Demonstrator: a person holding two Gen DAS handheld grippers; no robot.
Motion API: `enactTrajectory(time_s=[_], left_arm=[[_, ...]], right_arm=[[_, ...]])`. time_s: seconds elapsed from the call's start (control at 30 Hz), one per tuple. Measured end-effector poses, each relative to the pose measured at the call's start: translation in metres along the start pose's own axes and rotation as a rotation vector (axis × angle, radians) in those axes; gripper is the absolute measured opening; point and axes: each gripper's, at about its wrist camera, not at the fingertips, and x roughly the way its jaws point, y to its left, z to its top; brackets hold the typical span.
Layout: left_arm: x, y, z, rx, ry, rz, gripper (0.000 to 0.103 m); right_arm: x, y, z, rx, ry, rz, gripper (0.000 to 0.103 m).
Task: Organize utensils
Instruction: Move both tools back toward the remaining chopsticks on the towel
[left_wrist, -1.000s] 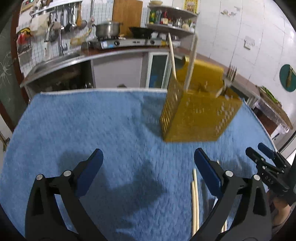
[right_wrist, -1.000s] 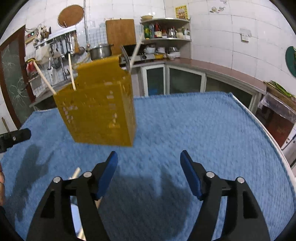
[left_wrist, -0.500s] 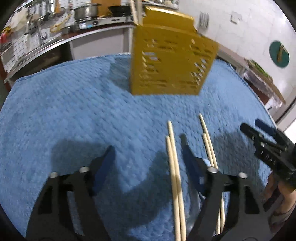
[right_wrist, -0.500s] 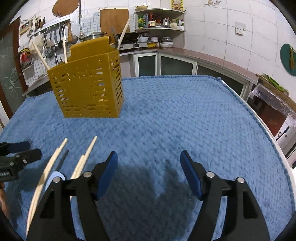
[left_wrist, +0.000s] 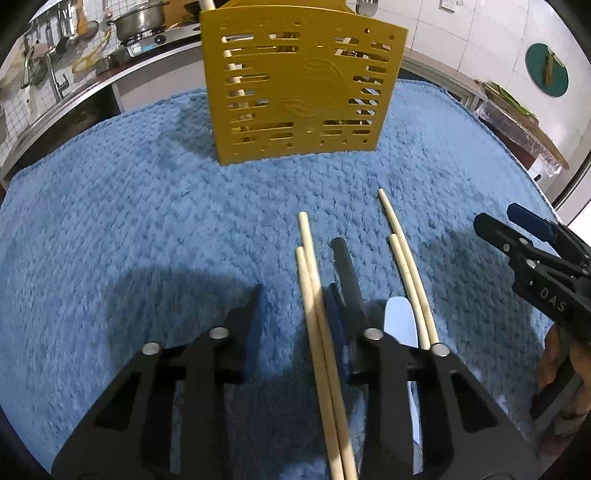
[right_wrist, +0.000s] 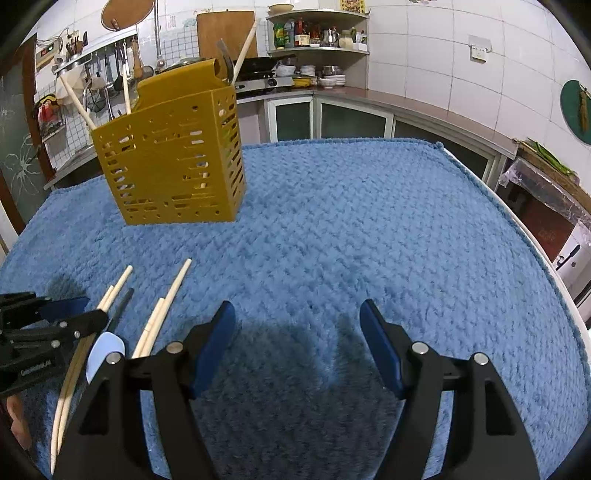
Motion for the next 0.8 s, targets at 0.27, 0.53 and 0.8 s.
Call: enactTrajectory(time_s=[0.27,0.53,0.8], left_arm=[[-0.001,0.016,0.002,-0.053,-0.013,-0.085,0.011],[-0.010,0.038,0.004,-0.123,-0.036,-0.138,0.005],[-0.007,0.059,0.006,-0.167,-0.047,-0.116,0.005]], right_arm=[[0.005,0.009,0.002,-0.005,0.032,0.019,0.069],[0.010,0.036,0.010,-0.026,0.057,0.048,0.065],[0.029,0.065,0.016,-0.034,0.123,0.092,0.044]])
